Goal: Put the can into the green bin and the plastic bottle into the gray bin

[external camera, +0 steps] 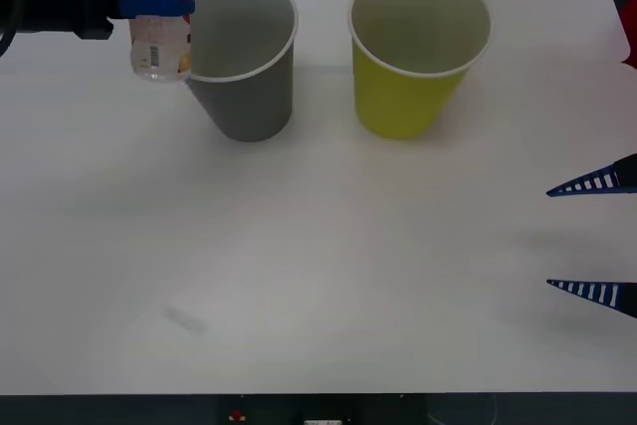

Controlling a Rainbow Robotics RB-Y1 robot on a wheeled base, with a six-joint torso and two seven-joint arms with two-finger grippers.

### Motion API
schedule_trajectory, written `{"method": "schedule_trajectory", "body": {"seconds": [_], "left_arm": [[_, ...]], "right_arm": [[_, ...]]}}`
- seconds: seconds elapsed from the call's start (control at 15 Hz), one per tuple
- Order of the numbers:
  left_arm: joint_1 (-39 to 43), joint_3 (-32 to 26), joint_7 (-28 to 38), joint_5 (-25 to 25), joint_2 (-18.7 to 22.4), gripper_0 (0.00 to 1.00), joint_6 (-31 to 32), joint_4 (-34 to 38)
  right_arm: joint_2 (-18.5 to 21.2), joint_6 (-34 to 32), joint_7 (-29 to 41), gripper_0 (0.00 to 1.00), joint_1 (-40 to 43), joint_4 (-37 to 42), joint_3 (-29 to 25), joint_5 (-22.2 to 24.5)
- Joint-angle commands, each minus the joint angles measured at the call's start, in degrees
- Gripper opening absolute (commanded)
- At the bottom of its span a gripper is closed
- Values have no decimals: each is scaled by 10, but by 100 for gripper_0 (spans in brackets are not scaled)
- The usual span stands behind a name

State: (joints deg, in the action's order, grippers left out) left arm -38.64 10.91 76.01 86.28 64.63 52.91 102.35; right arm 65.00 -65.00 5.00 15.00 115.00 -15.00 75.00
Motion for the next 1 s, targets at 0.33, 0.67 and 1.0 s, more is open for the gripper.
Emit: {"method": "schedule_trajectory", "body": {"seconds": [0.33,0.67,1.0], "left_arm": [[-191,137,-11,51,-85,0,-3,-196],[-217,162,-41,43,-97,78,-4,-238],[-217,162,-63,39,-98,100,0,-233]], "right_arm": [[0,0,0,100,0,0,0,0],[0,0,0,100,0,0,0,0],[0,0,0,100,0,0,0,0]]}}
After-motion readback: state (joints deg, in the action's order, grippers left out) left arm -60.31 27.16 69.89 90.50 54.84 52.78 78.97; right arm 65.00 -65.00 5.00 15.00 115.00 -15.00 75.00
